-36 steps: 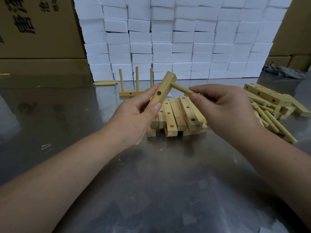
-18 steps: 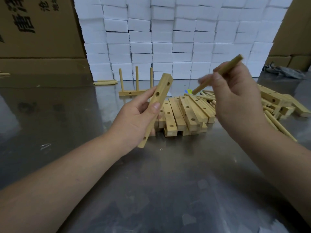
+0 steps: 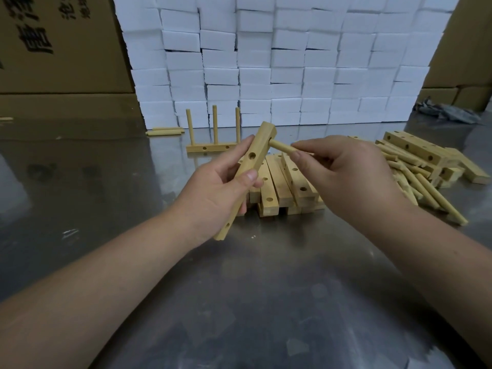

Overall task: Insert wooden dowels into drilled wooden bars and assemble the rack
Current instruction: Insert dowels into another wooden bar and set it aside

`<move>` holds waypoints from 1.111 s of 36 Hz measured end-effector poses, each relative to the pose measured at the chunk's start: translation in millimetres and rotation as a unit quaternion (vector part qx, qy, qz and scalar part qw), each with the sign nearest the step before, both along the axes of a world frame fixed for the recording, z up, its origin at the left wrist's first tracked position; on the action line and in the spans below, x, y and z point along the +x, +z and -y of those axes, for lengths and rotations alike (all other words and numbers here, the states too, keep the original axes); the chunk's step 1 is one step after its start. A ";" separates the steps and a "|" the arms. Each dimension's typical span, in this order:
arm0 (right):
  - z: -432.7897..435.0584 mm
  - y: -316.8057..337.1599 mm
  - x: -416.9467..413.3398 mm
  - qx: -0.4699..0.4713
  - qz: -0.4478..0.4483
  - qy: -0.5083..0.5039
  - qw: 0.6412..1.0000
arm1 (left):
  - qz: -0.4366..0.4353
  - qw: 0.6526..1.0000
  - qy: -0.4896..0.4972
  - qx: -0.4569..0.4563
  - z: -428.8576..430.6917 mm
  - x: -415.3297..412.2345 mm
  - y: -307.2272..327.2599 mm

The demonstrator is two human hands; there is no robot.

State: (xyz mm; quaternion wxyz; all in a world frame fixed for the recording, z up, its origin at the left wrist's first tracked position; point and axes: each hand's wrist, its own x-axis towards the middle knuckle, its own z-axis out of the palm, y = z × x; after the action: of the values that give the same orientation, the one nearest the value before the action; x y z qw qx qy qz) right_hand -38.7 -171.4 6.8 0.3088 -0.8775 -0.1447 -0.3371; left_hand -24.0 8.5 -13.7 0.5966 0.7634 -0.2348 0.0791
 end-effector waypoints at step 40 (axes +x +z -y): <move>0.0 -0.1 -4.2 -0.088 0.115 0.017 0.989 | -0.053 0.998 -0.040 0.009 -2.0 -2.5 12.0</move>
State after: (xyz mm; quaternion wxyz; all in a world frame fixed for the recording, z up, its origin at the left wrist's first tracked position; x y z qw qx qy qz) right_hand -42.9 -171.4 6.7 0.2179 -0.8538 -0.2236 -0.4166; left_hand -26.4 10.5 -1.7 0.6043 0.7614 -0.2342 0.0125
